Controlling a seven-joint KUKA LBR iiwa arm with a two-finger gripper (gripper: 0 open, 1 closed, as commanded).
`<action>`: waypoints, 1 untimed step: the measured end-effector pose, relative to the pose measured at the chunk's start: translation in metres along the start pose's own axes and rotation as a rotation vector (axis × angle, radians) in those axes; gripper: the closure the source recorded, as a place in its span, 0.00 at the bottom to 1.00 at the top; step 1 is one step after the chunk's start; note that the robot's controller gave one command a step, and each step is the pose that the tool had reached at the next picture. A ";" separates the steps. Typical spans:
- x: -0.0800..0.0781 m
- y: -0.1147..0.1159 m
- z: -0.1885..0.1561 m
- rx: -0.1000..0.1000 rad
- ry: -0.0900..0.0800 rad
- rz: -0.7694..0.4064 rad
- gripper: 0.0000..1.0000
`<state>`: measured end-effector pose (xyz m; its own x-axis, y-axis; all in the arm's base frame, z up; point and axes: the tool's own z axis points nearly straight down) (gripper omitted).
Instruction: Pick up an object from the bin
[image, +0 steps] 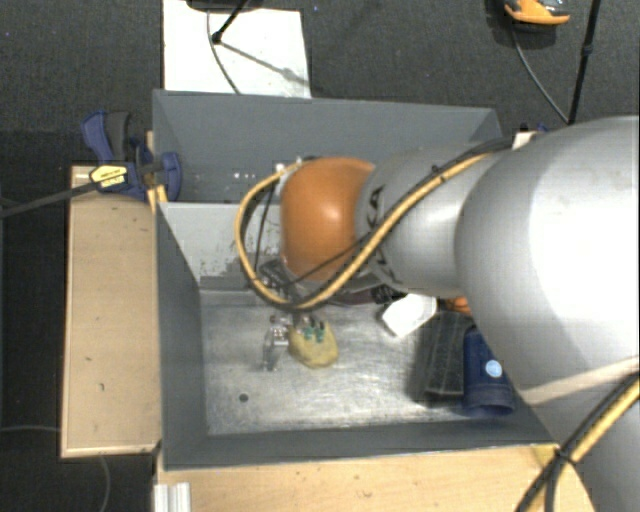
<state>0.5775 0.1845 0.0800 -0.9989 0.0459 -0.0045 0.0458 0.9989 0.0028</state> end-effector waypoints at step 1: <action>-0.004 -0.032 -0.009 0.002 0.006 -0.136 0.00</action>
Offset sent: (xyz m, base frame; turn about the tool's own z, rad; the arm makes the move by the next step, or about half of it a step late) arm 0.0100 -0.0771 -0.0002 -0.0831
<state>0.5802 0.1519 0.0894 -0.9959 -0.0903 0.0010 -0.0903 0.9959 0.0008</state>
